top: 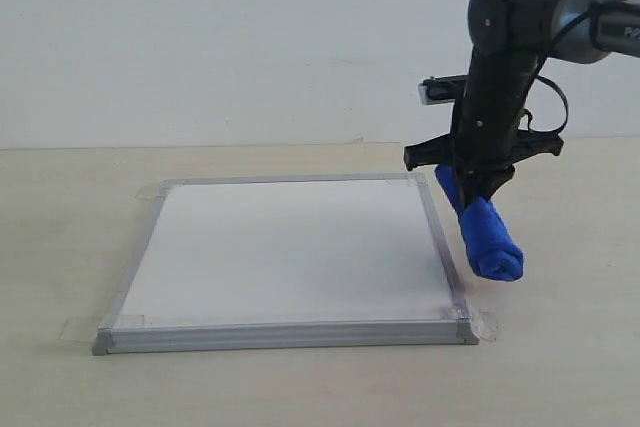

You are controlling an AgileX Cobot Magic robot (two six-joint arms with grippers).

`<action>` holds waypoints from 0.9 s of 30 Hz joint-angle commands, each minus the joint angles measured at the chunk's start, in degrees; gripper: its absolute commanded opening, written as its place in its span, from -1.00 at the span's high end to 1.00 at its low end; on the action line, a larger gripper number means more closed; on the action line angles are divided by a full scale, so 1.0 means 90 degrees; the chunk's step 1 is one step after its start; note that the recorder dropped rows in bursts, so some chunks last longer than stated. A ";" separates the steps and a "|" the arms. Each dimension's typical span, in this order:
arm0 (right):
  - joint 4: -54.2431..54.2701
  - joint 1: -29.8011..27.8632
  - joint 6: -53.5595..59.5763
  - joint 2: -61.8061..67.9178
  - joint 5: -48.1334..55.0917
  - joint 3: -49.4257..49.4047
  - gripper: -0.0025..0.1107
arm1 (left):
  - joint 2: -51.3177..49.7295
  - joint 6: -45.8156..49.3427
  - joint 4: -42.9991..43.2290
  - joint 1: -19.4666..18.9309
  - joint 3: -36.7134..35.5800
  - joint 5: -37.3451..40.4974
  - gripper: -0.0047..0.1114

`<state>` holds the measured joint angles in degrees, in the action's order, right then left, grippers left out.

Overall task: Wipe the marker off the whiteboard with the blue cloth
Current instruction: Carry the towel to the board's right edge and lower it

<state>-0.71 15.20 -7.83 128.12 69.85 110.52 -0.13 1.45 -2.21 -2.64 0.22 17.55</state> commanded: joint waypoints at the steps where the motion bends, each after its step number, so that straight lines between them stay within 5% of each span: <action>1: 0.0230 -0.0146 -0.0047 -0.0046 0.0012 0.0013 0.96 | 0.0014 -0.0067 -0.0013 -0.0014 -0.0025 0.0005 0.85; 27: 0.0161 -0.0183 -0.0172 0.0491 -0.0191 0.0013 0.96 | 0.0014 -0.0067 -0.0013 -0.0014 -0.0025 0.0005 0.85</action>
<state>0.66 13.99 -9.01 132.09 68.54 110.52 -0.13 1.45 -2.21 -2.64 0.22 17.55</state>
